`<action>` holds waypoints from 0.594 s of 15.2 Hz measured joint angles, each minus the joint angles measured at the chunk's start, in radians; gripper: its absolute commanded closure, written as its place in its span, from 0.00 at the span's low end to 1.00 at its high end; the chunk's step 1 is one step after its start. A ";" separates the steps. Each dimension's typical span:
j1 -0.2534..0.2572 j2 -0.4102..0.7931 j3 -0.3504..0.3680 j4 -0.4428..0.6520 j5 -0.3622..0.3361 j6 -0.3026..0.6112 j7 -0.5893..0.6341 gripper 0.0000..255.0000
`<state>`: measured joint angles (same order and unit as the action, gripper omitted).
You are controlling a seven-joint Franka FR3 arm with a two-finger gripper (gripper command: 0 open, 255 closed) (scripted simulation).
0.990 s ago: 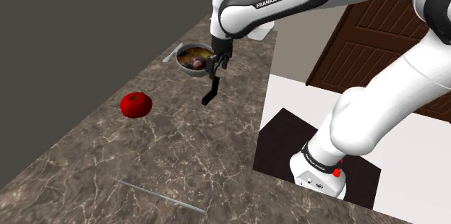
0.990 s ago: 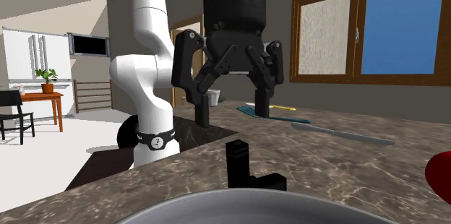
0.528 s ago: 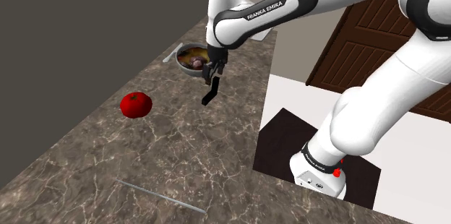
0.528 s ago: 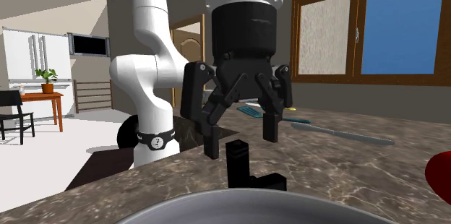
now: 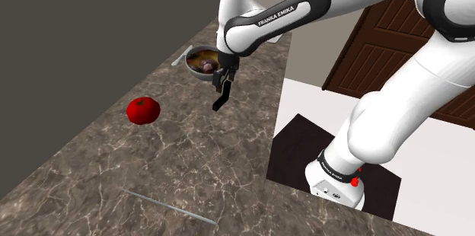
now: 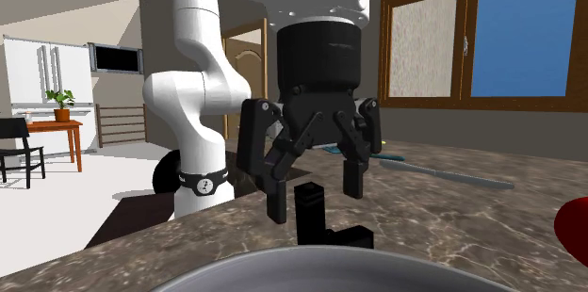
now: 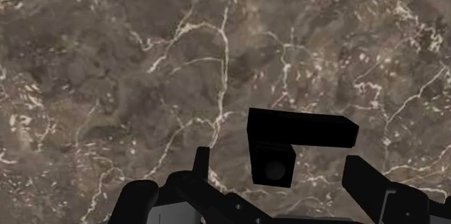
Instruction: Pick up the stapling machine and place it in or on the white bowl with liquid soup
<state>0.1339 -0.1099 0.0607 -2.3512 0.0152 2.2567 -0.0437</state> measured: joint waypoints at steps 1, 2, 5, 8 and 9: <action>0.000 0.000 0.000 0.000 0.000 0.000 0.000 1.00; 0.000 0.000 0.000 0.000 0.000 0.000 0.000 1.00; 0.000 0.000 0.000 0.001 0.000 0.000 0.000 1.00; 0.000 -0.001 0.000 0.001 0.000 -0.001 0.000 1.00; 0.000 -0.001 0.000 0.001 0.000 -0.001 0.000 1.00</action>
<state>0.1337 -0.1107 0.0604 -2.3506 0.0152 2.2560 -0.0438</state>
